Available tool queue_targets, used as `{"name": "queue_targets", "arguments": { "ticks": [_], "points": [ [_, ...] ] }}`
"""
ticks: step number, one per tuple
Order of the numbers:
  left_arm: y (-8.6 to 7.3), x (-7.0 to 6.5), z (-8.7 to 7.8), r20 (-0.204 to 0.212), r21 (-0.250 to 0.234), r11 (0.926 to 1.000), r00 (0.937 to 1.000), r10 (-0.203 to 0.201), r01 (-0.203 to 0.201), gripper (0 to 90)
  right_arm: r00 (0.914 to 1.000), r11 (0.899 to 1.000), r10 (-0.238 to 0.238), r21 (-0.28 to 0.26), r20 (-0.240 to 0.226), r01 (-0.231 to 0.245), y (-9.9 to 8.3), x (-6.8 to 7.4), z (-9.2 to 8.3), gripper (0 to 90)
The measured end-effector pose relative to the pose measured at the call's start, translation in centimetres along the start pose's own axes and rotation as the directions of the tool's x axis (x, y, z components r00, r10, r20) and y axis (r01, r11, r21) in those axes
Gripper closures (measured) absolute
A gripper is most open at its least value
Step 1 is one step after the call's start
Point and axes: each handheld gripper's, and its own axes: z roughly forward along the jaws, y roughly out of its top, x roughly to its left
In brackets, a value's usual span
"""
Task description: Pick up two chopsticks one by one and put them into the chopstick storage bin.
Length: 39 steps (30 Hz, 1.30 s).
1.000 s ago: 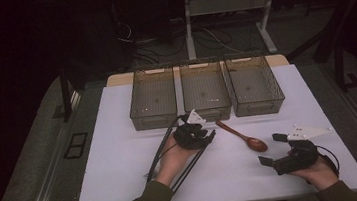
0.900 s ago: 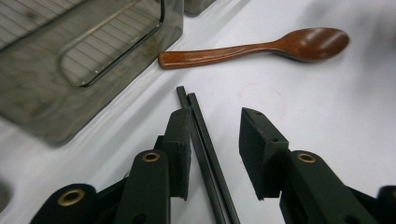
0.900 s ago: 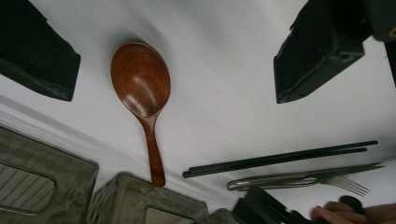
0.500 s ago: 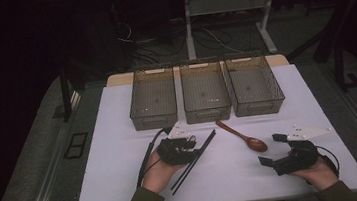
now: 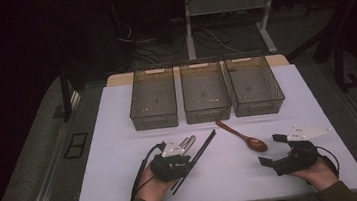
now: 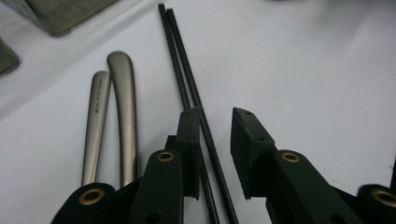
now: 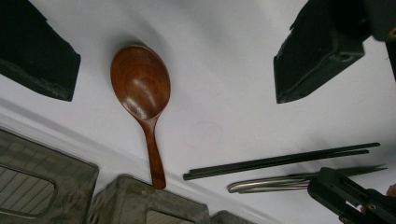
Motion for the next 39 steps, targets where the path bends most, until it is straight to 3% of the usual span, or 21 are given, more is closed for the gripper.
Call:
{"name": "queue_targets", "arguments": {
  "ticks": [4,18,26,32,39],
  "points": [
    [-0.4,0.2,0.4,-0.005,0.019,0.9995,0.9997,-0.024,0.024,76.6,1.0,1.0,-0.001,0.003,0.0,0.001,-0.1,0.1,0.0,0.8],
    [-0.8,0.5,1.0,-0.02,0.072,0.9965,0.999,-0.041,0.043,81.3,1.0,1.0,0.0,0.0,0.0,0.0,-0.1,0.1,0.0,0.8],
    [-0.9,0.2,1.4,-0.052,0.071,0.9971,0.9984,-0.023,0.027,83.8,1.0,1.0,0.002,0.0,0.001,-0.002,-0.1,0.0,0.0,0.8],
    [-1.0,0.2,1.5,-0.052,0.061,0.998,0.9985,-0.016,0.019,83.8,1.0,1.0,0.002,0.001,-0.001,-0.002,-0.1,0.0,0.1,0.8],
    [-1.0,0.2,1.5,-0.064,0.062,0.9974,0.9974,-0.034,0.038,85.5,1.0,1.0,0.001,0.001,-0.001,-0.001,-0.1,0.1,0.0,0.8]
  ]
}}
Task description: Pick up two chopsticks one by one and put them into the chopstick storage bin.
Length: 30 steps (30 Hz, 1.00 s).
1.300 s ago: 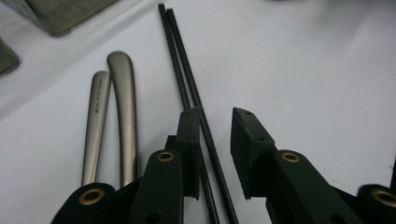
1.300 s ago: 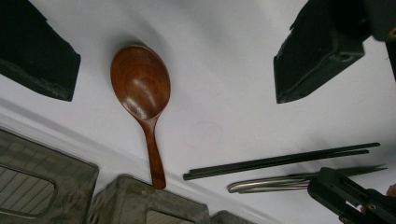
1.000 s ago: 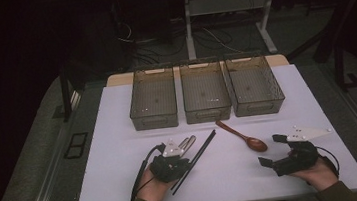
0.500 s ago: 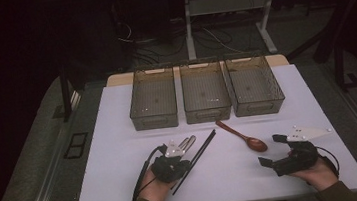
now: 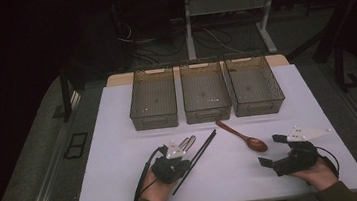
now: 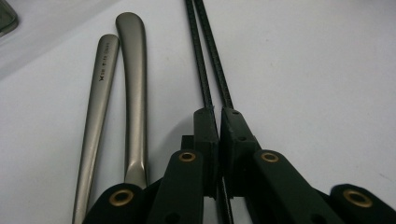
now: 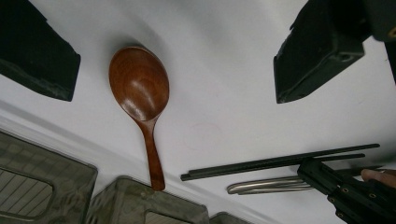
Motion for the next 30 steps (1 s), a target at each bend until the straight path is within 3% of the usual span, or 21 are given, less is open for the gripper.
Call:
{"name": "queue_targets", "arguments": {
  "ticks": [7,15,30],
  "points": [
    [0.0,0.2,0.0,0.009,-0.005,0.9989,0.9988,-0.047,0.047,86.2,1.0,1.0,0.001,-0.003,0.0,-0.001,0.0,0.0,0.0,0.8],
    [0.3,0.4,-0.5,0.0,-0.03,0.9979,0.9983,-0.058,0.058,86.1,1.0,1.0,0.0,-0.005,0.001,0.0,0.0,-0.1,-0.1,0.8],
    [1.0,0.4,-1.7,0.017,-0.079,0.9964,0.9994,-0.03,0.031,86.1,1.0,1.0,-0.003,-0.002,0.006,0.003,0.0,-0.1,-0.1,0.8]
  ]
}}
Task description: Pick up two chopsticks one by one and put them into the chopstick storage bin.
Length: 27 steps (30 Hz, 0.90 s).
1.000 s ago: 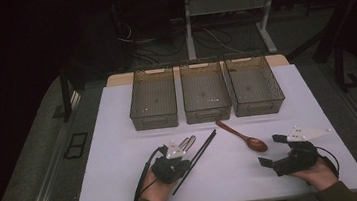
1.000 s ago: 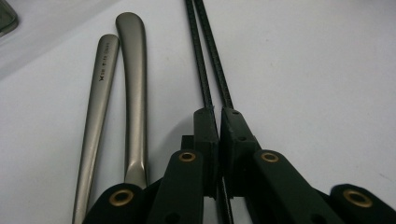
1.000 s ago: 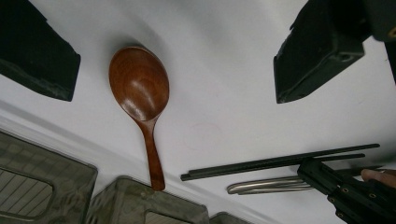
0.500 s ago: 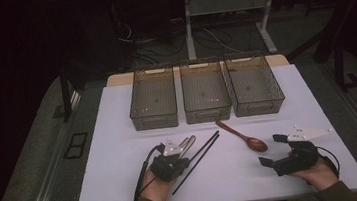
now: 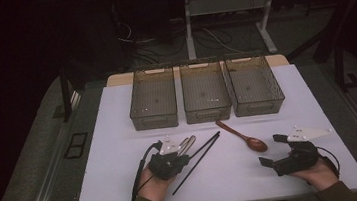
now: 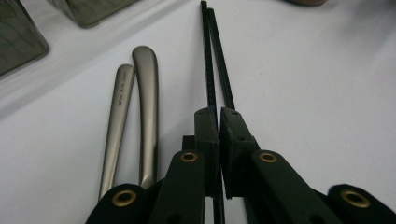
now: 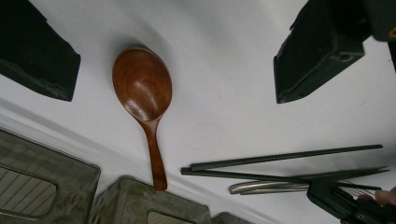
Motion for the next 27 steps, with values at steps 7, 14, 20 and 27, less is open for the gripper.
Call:
{"name": "queue_targets", "arguments": {
  "ticks": [7,14,20,27],
  "points": [
    [0.4,0.0,-0.7,0.025,-0.038,0.9991,0.9995,0.02,-0.019,86.1,1.0,1.0,0.004,-0.001,0.0,-0.004,-0.2,0.0,0.1,0.8],
    [0.8,0.2,-1.2,0.054,-0.066,0.9972,0.9978,0.039,-0.035,86.1,0.9998,1.0,0.018,-0.003,0.005,-0.018,-0.5,-0.2,0.3,0.8],
    [1.1,0.3,-1.7,0.074,-0.087,0.9954,0.9961,0.048,-0.041,86.1,0.9997,1.0,0.023,-0.014,0.011,-0.022,-0.6,-0.1,0.6,0.8],
    [1.5,0.5,-2.5,0.103,-0.118,0.9916,0.9925,0.066,-0.054,86.1,0.9998,1.0,0.022,-0.015,0.003,-0.022,-0.4,0.0,1.0,0.8]
  ]
}}
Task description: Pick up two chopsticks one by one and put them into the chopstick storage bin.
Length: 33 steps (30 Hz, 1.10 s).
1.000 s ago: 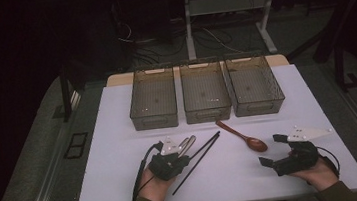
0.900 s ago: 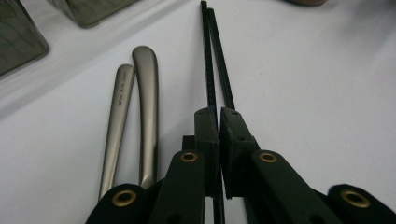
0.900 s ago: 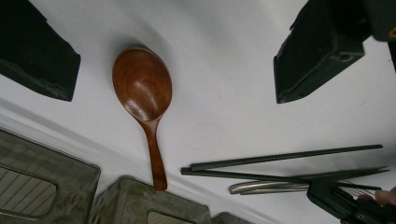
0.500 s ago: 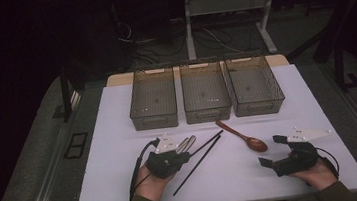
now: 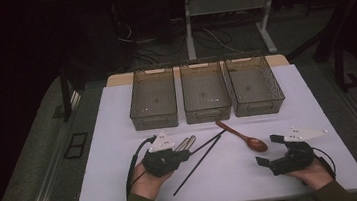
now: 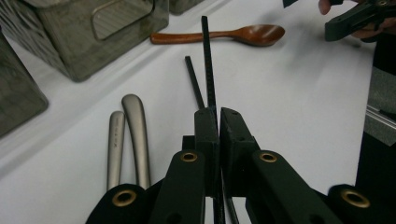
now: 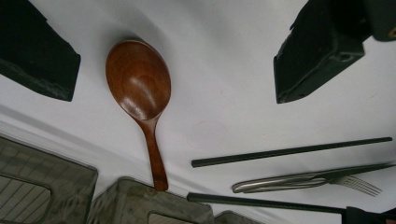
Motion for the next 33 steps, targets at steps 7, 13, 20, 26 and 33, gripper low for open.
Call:
{"name": "queue_targets", "arguments": {
  "ticks": [7,13,20,26,33],
  "points": [
    [1.0,0.4,-0.9,0.01,-0.037,0.9992,0.9999,0.014,-0.013,86.1,1.0,1.0,0.003,-0.006,0.009,-0.003,0.0,0.0,-0.2,0.8],
    [1.4,0.8,-1.7,0.004,-0.072,0.9974,1.0,0.005,-0.005,86.1,0.9999,1.0,0.005,-0.008,0.01,-0.004,0.0,0.0,-0.2,0.8],
    [1.8,1.8,-2.7,-0.019,-0.105,0.9945,0.9998,-0.01,0.008,86.1,0.9999,1.0,0.004,-0.006,0.012,-0.004,0.0,0.0,-0.3,0.8],
    [1.7,2.6,-3.5,-0.039,-0.121,0.9924,0.9989,-0.027,0.022,86.1,0.9999,1.0,0.0,-0.008,0.011,0.0,0.1,0.1,-0.2,0.8],
    [1.7,3.5,-4.4,-0.065,-0.142,0.9893,0.997,-0.043,0.034,86.1,0.9999,1.0,0.0,-0.007,0.011,0.0,0.1,0.1,-0.3,0.8]
  ]
}}
